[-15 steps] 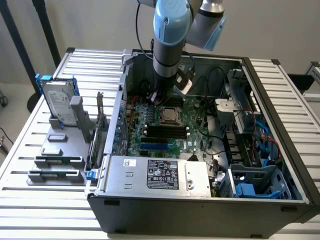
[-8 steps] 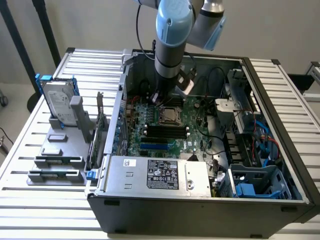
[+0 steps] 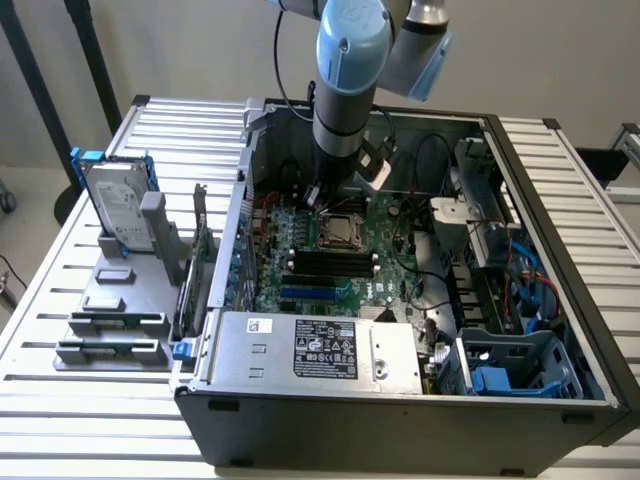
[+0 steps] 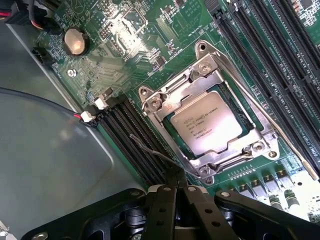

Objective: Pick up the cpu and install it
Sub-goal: 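Install the first cpu locking lever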

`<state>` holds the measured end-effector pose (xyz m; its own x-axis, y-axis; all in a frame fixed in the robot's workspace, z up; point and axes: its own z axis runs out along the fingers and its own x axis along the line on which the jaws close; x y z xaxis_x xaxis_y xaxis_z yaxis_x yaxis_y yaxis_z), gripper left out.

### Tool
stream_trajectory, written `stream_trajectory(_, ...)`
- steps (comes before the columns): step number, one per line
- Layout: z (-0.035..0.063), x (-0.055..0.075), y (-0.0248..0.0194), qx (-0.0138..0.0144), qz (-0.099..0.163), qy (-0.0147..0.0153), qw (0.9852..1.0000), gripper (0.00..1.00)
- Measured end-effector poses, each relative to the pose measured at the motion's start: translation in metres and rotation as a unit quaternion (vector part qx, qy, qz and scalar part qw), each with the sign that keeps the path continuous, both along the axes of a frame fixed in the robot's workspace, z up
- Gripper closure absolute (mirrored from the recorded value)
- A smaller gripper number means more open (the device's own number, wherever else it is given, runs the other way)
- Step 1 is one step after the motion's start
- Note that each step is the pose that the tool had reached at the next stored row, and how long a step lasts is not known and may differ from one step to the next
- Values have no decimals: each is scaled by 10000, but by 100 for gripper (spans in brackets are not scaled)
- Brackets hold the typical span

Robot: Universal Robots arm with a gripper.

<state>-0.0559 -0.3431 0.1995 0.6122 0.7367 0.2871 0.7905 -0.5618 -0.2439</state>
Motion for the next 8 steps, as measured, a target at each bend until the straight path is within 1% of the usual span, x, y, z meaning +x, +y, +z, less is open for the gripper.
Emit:
stream_trajectory(4,-2,1,1,-19,1,-1,10000,89)
stream_trajectory(8,-7,0,0,-58,1,0,10000,89)
